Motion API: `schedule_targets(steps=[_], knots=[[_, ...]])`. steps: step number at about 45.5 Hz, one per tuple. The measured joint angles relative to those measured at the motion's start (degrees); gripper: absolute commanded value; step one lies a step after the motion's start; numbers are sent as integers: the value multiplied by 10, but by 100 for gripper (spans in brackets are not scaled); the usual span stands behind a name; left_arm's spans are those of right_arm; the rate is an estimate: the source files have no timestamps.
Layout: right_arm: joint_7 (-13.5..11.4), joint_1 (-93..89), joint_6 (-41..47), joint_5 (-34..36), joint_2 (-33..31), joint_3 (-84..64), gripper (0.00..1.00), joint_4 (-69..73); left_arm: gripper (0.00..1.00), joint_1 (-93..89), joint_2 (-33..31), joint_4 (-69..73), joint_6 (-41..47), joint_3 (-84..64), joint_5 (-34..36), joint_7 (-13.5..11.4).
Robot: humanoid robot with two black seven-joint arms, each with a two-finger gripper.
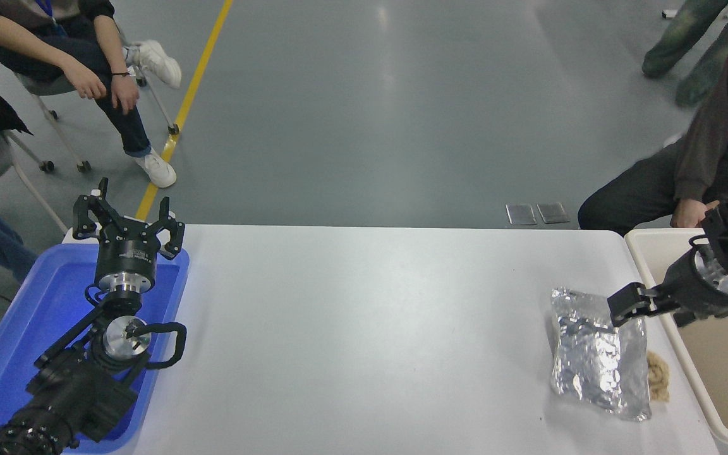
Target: Pick up foil plate and place in dustbin
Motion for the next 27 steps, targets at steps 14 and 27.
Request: schedule_targets(steps=[14,27], knots=[[-3,-96,-39,-10,2,62,100,-48,99,0,0,0,0,0,0,0],[-6,-123,-48,-4,17,83,100,-71,99,-1,0,0,0,0,0,0]])
